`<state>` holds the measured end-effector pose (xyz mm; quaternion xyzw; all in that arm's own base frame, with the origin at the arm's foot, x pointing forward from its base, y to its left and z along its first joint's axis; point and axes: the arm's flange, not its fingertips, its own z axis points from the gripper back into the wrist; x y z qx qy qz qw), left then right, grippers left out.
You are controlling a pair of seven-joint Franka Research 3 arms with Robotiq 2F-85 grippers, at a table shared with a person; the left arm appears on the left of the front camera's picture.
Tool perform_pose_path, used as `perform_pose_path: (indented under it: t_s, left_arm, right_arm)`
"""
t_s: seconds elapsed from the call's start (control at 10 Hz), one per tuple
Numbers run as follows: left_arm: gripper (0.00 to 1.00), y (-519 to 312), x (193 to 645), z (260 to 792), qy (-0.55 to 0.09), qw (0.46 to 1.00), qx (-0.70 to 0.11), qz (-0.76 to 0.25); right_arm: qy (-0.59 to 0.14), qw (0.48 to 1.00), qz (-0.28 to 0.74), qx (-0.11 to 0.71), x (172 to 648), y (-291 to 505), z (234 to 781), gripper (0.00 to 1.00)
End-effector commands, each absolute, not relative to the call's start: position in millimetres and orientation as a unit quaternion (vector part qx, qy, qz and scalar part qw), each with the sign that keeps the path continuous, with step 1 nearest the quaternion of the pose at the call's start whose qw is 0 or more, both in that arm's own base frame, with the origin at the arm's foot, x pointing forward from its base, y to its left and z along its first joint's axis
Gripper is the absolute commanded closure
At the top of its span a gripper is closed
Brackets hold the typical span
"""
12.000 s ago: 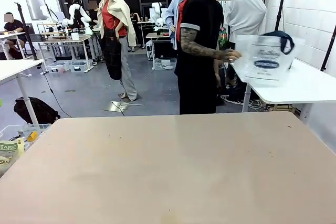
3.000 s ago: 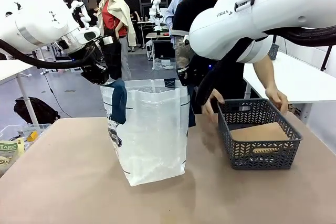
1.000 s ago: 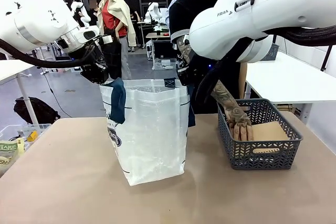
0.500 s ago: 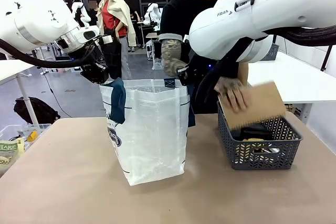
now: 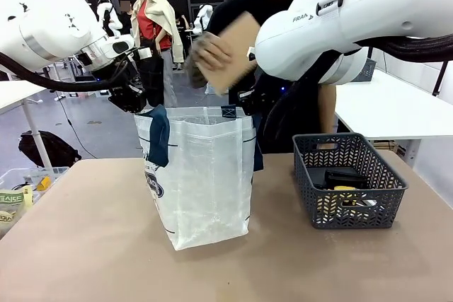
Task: Transfer purchased items from the store into the shopping bag.
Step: Move the Reusable shopping bag to the right side of the table.
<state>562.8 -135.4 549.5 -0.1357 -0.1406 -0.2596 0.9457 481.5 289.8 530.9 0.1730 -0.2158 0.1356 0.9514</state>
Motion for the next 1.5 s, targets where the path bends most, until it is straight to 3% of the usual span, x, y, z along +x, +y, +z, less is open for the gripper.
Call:
perform_pose_path:
  t_s: [0.0,1.4]
  left_arm:
    - [1.00,-132.4,561.6,551.8,-0.141,0.948,-0.135,-0.251]
    - [1.00,-132.4,561.6,551.8,-0.141,0.948,-0.135,-0.251]
  right_arm:
    - [-0.215,0.951,0.134,0.177,482.1,286.7,531.0,1.00]
    - [-0.215,0.951,0.134,0.177,482.1,286.7,531.0,1.00]
